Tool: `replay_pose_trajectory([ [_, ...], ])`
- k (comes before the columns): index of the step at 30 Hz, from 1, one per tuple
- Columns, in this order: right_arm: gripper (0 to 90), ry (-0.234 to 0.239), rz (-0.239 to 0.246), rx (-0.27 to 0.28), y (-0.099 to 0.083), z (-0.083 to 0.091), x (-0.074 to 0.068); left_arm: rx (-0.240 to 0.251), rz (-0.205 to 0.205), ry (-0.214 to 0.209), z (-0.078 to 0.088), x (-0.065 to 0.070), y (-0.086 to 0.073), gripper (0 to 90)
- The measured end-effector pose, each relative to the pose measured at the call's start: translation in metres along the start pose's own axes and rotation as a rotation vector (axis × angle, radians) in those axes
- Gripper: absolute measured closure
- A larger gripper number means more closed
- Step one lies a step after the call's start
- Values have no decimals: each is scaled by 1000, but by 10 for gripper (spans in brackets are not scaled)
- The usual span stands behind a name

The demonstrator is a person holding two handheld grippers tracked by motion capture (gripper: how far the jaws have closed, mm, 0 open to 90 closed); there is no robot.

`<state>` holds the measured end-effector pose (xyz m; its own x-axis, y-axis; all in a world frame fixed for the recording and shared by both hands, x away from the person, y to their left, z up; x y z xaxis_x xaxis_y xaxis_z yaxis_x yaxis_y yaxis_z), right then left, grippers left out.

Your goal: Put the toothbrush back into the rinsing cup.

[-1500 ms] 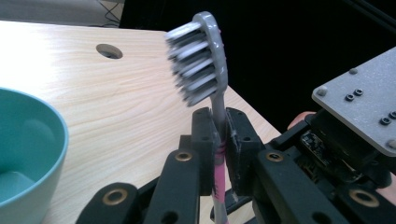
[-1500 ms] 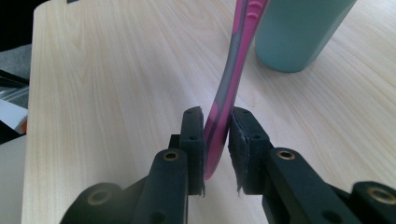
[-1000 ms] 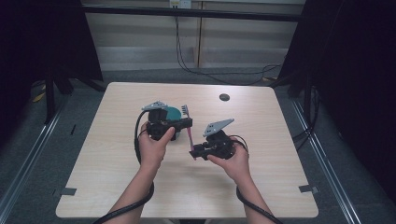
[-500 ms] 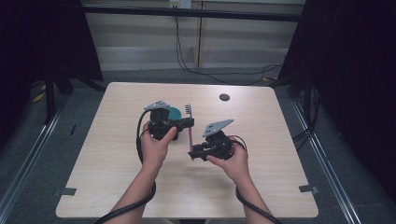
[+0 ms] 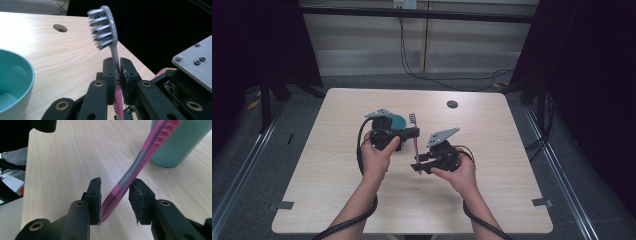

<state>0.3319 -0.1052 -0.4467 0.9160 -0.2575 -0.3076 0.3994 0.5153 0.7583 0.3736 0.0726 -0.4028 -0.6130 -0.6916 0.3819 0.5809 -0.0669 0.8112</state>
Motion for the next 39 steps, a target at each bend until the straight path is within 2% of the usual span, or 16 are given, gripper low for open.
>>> replay_pose_trajectory([
  [5,533,-18,-5,-6,-1,0,3,3,-5,-1,3,0,1,838],
  [6,496,-21,6,23,-2,5,4,3,-8,-1,4,0,2,838],
  [7,496,-21,6,23,-2,5,4,3,-8,-1,4,0,2,838],
  [8,431,-27,10,44,-4,9,5,5,-8,0,7,-1,3,838],
  [13,344,-59,-7,64,-12,19,10,3,-19,11,12,-3,5,838],
  [14,279,-93,-27,73,-18,25,13,4,-20,17,14,-5,5,838],
  [15,269,-109,-36,75,-22,28,15,4,-20,17,14,-5,5,838],
  [17,249,-119,-44,80,-26,30,16,8,-22,20,16,-6,7,838],
  [19,181,-133,-66,92,-34,35,19,12,-26,22,19,-7,9,838],
  [20,137,-168,-96,98,-41,39,22,13,-29,28,21,-8,11,838],
  [23,135,-184,-122,116,-50,44,26,13,-35,35,23,-9,12,838],
  [26,135,-246,-165,88,-62,47,31,14,-39,46,27,-12,15,838],
  [28,136,-260,-183,74,-68,48,33,15,-42,50,28,-13,16,838],
  [36,136,-295,-218,9,-87,45,39,17,-50,62,36,-16,22,838],
  [38,136,-331,-205,-39,-93,41,40,20,-55,65,38,-17,24,838],
  [39,136,-331,-205,-39,-93,41,40,21,-57,67,39,-17,25,838],
])
Point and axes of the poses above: each handheld gripper's, and its own axes: z roughly backward along the jaws, y roughly out of its top, x roughly to its right, the point moved 2 cm from there along -z, roughly forward along the jaws, and after that the axes turned 13 degrees about y, right-handed, at the moved point
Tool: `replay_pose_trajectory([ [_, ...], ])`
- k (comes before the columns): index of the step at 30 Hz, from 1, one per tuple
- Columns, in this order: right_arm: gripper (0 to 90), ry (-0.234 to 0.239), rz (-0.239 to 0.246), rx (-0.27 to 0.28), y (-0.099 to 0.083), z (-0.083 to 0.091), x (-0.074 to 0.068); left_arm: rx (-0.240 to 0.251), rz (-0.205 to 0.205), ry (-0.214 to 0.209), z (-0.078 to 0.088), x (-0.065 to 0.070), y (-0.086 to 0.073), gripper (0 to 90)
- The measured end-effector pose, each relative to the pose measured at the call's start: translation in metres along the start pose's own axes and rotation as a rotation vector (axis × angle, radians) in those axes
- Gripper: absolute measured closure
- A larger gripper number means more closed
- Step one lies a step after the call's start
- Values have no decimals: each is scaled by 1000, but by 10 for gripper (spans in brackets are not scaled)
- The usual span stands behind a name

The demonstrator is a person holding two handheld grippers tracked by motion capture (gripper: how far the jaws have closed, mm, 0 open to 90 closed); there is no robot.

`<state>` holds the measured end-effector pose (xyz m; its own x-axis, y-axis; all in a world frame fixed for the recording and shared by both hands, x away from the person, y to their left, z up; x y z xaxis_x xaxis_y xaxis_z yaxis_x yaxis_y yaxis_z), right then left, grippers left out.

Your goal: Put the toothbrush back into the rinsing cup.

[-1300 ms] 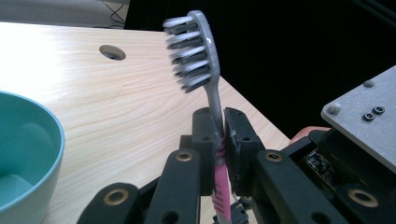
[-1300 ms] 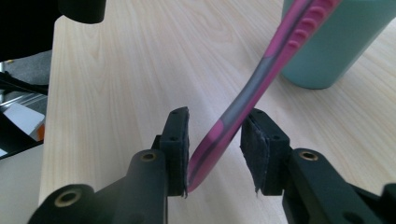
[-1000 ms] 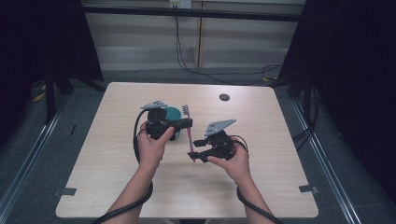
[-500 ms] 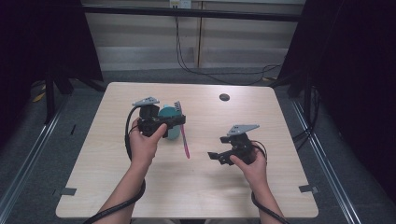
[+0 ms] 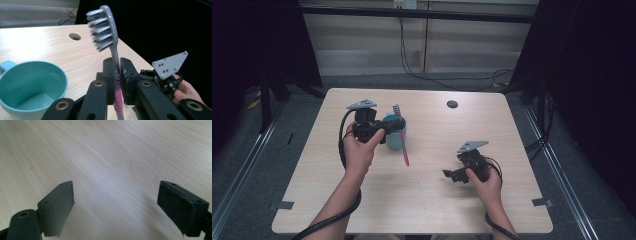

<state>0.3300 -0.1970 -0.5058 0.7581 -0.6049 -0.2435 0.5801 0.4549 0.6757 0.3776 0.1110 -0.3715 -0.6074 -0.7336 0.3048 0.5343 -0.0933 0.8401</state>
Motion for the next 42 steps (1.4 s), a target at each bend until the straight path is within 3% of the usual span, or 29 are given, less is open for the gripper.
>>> replay_pose_trajectory([
  [3,136,7,-11,2,-4,-4,0,1,-5,5,3,-1,2,838],
  [8,128,-29,34,-24,-10,-12,-2,-2,-11,9,6,-2,4,838],
  [18,109,-30,55,24,-16,-13,-1,6,-22,24,12,-6,13,838],
  [21,105,-36,51,45,-17,-14,-2,12,-26,30,13,-7,17,838],
  [42,98,-43,52,48,-16,-15,-1,32,-36,58,15,-12,35,838],
])
Point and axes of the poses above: each handheld gripper's, and its own axes: z roughly backward along the jaws, y roughly out of its top, x roughly to its right, the point moved 2 cm from there along -z, roughly forward along the jaws, and after that the axes turned 13 degrees about y, right-handed, at the moved point
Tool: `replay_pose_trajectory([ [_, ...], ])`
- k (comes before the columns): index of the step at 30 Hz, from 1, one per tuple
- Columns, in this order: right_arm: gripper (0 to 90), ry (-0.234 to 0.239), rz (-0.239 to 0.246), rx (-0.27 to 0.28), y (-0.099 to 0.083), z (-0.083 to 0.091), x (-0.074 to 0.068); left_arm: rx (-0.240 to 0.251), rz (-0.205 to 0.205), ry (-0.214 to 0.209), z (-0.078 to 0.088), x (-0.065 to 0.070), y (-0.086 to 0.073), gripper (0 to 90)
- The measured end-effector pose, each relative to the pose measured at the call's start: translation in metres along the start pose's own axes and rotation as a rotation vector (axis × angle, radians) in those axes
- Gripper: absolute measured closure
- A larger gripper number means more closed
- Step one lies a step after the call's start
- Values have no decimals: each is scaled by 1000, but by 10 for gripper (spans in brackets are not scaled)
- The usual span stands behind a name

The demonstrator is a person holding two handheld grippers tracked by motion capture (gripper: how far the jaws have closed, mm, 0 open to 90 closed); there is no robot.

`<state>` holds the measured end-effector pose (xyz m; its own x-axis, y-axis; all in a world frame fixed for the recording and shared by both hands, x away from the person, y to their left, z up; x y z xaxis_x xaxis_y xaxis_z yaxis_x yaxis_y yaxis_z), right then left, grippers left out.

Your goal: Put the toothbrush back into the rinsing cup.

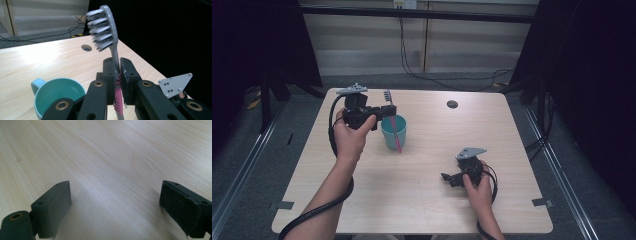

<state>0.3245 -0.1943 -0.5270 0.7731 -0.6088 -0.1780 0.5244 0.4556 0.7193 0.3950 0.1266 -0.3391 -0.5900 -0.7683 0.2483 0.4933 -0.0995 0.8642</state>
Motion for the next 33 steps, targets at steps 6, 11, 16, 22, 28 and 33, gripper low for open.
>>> replay_pose_trajectory([
  [6,98,0,1,0,0,0,0,10,-3,10,1,0,8,837],
  [11,98,1,0,1,0,0,0,17,-18,31,3,-1,17,837],
  [16,98,2,-1,-1,0,0,0,22,-26,38,3,-1,22,837],
  [22,98,1,-1,0,0,0,0,30,-28,53,1,-3,28,837],
  [28,98,1,0,0,0,0,0,39,-35,70,1,-5,31,837],
  [33,98,1,-2,0,0,0,0,46,-45,98,1,-9,33,837],
])
Point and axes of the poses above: each handheld gripper's, and its own axes: z roughly backward along the jaws, y roughly out of its top, x roughly to its right, the point moved 2 cm from there along -z, roughly forward along the jaws, and after that the axes turned 13 degrees about y, right-handed, at the moved point
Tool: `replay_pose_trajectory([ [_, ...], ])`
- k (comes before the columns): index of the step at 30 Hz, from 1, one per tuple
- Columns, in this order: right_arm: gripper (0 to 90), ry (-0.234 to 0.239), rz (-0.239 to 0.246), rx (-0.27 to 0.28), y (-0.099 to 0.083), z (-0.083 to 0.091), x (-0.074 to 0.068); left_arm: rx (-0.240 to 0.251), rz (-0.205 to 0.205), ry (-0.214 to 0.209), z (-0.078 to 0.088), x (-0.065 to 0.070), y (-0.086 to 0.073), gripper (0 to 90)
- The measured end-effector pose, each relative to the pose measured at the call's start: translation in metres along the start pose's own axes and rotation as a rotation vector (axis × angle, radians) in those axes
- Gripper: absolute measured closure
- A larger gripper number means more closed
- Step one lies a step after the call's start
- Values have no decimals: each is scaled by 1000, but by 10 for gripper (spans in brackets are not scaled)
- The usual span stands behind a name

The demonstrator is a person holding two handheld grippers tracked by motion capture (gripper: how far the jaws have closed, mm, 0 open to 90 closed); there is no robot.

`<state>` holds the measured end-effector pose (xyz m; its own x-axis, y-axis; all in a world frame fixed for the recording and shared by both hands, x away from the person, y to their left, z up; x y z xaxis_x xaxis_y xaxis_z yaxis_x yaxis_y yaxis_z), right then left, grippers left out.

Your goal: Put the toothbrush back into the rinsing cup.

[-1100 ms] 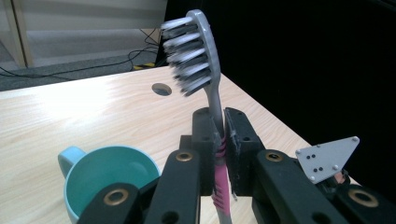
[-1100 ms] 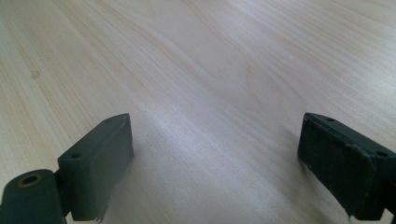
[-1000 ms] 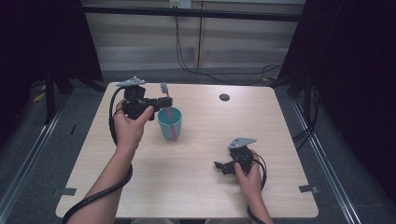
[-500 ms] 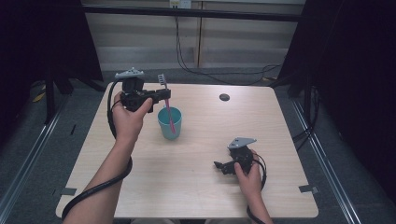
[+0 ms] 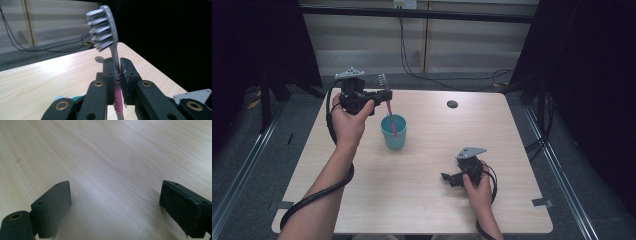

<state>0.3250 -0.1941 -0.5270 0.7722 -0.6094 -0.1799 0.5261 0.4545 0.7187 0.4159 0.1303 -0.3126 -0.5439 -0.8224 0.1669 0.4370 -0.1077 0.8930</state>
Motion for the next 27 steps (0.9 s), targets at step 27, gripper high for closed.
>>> replay_pose_trajectory([
  [27,97,1,-4,0,1,-1,0,30,-17,63,-25,-15,7,837],
])
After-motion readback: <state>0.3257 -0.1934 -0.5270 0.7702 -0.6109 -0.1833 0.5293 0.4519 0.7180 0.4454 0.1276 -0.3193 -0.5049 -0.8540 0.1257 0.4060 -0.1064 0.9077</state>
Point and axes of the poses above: each handheld gripper's, and its own axes: z roughly backward along the jaws, y roughly out of its top, x roughly to its right, the point moved 2 cm from there along -z, roughly forward along the jaws, and after that the axes turned 13 degrees about y, right-handed, at the moved point
